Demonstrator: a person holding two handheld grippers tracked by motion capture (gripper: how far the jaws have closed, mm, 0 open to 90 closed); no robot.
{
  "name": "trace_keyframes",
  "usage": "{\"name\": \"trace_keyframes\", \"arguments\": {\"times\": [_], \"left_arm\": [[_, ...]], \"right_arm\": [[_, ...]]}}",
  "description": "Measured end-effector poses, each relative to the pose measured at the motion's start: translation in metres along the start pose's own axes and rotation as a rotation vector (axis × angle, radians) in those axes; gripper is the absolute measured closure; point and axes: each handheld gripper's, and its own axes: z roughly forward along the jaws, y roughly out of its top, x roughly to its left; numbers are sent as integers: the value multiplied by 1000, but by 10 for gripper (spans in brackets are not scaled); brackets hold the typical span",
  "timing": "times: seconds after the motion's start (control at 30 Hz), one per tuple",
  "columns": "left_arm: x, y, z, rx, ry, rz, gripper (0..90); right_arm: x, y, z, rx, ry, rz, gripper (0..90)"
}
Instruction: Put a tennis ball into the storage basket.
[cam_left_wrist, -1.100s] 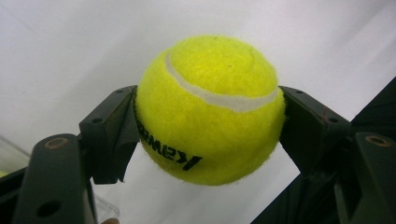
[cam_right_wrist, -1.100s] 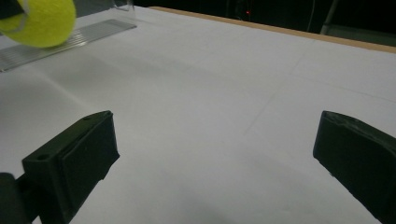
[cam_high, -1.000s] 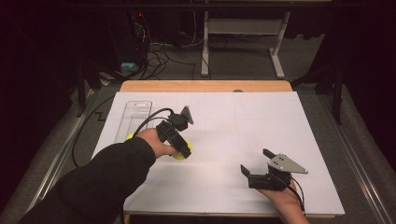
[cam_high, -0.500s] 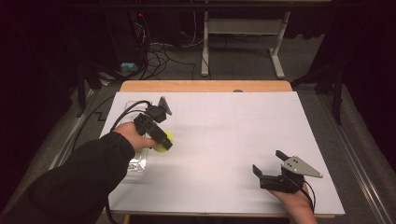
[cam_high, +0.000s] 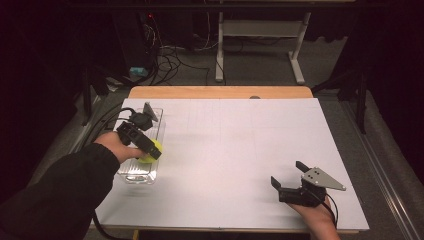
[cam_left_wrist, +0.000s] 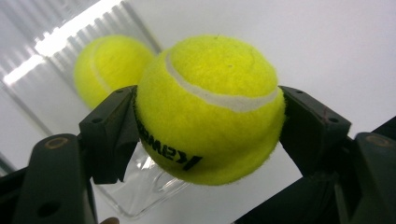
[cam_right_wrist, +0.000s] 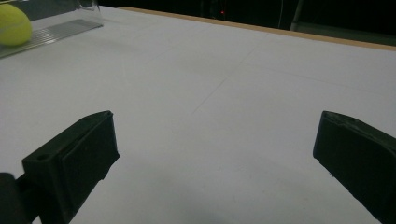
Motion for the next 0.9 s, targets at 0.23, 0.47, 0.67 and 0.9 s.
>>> {"name": "trace_keyframes", "arguments": {"times": [0.23,0.47,0.67,0.9], "left_arm": [[17,-14,2,27,16,-42,263],[23,-22,11,50,16,-60,263],[26,-24,20,64,7,-70,262],[29,-24,29,77,-5,-80,261]], "right_arm": [[2,0,2,4,6,-2,0],[2,-1,3,8,4,-4,0],[3,-1,3,11,4,-3,0],[3,-1,3,13,5,-4,0]]}}
